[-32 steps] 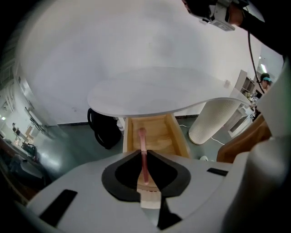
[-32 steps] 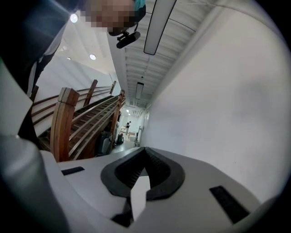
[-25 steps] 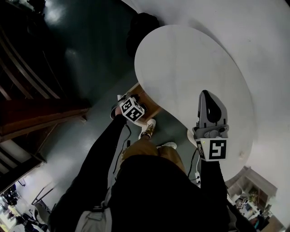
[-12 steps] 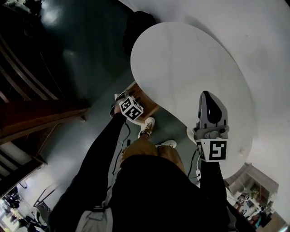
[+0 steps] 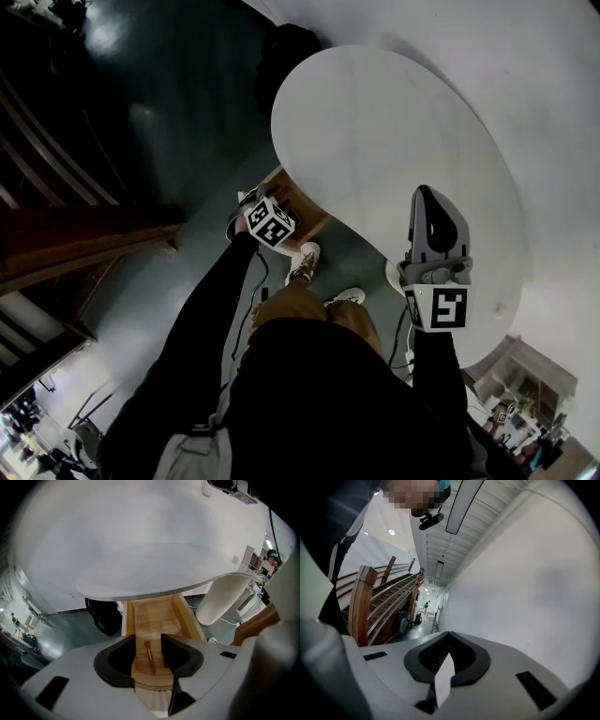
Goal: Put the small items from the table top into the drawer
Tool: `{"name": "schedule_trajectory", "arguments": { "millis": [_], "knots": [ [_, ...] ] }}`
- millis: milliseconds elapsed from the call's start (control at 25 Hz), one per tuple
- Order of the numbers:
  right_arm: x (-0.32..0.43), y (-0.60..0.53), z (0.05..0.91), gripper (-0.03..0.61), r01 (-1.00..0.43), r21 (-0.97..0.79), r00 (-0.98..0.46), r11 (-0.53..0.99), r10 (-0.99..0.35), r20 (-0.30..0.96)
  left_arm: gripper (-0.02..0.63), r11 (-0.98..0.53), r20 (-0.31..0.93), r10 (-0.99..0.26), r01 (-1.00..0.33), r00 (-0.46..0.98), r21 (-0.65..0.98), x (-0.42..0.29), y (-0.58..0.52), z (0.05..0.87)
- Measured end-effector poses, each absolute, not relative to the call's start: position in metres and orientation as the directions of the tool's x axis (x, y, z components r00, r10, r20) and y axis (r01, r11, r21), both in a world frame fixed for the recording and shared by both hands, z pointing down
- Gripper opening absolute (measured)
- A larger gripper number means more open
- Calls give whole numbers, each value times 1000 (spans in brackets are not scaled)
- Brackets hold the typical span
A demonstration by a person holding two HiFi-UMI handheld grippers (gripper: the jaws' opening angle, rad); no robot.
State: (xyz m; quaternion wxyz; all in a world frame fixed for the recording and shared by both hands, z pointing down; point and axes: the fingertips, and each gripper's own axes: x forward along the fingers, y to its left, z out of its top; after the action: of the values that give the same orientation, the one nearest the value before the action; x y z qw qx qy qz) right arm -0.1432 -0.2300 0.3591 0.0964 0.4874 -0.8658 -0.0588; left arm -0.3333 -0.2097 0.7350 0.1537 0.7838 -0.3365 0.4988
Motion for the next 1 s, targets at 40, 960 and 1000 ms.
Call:
{"name": "schedule_trajectory", "arguments": {
  "millis": [40, 960, 1000],
  "knots": [
    [-143, -229, 358, 26, -836, 195, -502, 513, -858, 107, 181, -726, 883, -379, -681, 277, -98, -335, -209, 732],
    [46, -166, 303, 26, -942, 164, -306, 293, -950, -59, 181, -696, 236, -718, -667, 655, -266, -88, -232, 360],
    [56, -161, 300, 26, -946, 161, -295, 281, -953, -68, 181, -698, 190, -715, -666, 673, -263, -72, -225, 340]
  ]
}}
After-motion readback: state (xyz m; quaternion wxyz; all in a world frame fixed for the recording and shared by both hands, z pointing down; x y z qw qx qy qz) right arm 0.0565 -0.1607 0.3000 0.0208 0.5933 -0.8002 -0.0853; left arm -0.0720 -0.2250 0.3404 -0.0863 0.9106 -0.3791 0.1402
